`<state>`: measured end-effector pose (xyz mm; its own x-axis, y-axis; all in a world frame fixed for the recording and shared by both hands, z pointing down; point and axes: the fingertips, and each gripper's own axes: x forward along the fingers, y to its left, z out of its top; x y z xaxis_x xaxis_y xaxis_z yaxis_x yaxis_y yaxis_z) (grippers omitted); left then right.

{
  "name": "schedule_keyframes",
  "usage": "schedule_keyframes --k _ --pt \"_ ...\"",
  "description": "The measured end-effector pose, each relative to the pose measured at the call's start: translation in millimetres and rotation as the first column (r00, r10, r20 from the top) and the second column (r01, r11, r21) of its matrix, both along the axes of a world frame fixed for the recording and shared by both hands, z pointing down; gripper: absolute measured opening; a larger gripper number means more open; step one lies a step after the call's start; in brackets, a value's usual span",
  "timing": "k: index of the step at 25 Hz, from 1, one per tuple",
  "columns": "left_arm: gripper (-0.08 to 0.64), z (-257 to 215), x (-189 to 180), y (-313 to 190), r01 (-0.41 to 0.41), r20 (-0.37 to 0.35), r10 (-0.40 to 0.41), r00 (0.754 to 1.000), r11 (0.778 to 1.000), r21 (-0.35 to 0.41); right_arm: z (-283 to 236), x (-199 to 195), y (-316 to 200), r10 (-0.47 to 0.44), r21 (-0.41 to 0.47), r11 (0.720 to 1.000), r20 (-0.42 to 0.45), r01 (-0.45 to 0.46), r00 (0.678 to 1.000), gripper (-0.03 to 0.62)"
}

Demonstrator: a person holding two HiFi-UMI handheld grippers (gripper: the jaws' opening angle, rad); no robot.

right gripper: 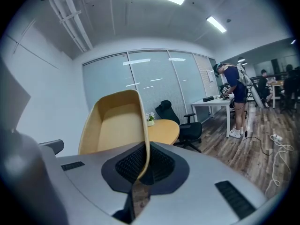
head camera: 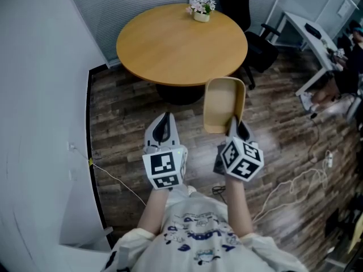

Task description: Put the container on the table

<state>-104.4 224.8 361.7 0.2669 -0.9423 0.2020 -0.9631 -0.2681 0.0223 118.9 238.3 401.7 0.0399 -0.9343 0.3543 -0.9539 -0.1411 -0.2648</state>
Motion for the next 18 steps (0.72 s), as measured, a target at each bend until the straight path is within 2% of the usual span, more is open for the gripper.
schedule_keyframes --k 8,18 --pt "0.003 -0.5 8.3 -73.9 -0.025 -0.006 0.025 1.0 1.0 0.006 -3.9 5.9 -73.8 0.015 0.005 1.0 -0.012 -0.015 1.0 0.014" --pt "0.003 0.6 6.0 -189.7 -0.05 -0.007 0.05 0.999 0.999 -0.005 -3.3 10.8 -179.6 0.059 -0.004 0.998 -0.011 -0.059 0.998 0.014"
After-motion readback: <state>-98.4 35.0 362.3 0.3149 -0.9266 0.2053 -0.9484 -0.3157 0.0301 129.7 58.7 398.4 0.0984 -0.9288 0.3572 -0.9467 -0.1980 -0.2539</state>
